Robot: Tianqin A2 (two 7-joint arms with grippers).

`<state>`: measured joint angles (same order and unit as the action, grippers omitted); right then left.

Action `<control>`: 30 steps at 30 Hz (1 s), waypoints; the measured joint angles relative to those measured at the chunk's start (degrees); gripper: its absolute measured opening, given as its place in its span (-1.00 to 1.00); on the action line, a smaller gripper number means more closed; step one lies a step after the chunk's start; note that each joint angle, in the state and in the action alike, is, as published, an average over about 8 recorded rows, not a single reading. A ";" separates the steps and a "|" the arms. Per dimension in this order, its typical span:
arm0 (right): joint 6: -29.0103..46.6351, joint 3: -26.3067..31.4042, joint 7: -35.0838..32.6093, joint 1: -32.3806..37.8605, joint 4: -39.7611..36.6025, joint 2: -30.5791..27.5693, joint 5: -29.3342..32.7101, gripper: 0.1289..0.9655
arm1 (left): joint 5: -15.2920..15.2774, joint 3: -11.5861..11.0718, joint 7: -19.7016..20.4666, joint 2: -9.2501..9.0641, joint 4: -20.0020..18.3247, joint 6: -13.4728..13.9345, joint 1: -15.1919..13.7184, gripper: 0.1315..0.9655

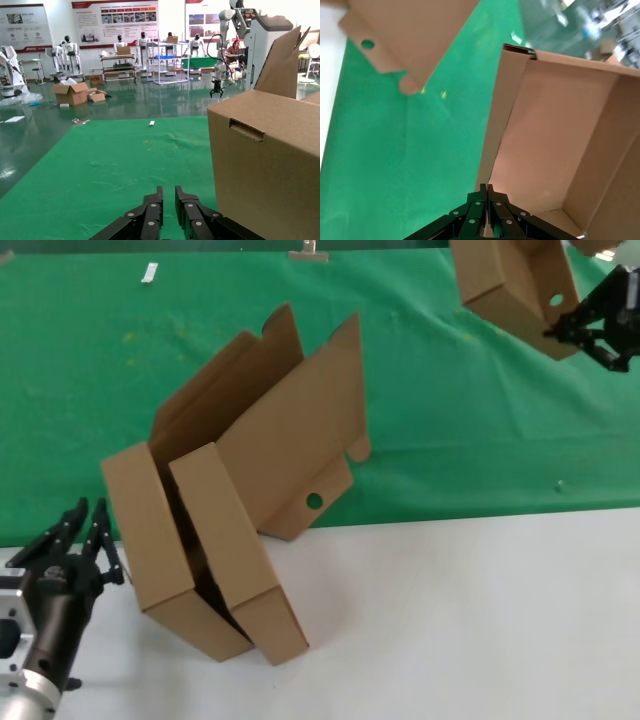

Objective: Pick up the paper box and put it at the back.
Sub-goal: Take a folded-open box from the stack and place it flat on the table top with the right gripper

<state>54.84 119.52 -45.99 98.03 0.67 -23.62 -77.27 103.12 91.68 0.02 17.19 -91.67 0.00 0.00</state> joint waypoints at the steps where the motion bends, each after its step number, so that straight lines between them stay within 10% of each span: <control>1: -0.45 0.97 1.07 0.29 -0.01 0.54 1.04 -0.94 | 0.00 0.00 0.00 0.00 0.00 0.00 0.00 -0.91; 30: -10.39 11.29 15.09 -9.25 -0.06 7.61 12.77 -0.94 | 0.00 0.00 0.00 0.00 0.00 0.00 0.00 0.25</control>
<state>44.45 130.81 -30.90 88.78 0.61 -16.01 -64.50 103.12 91.68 0.02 17.19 -91.67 0.00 0.00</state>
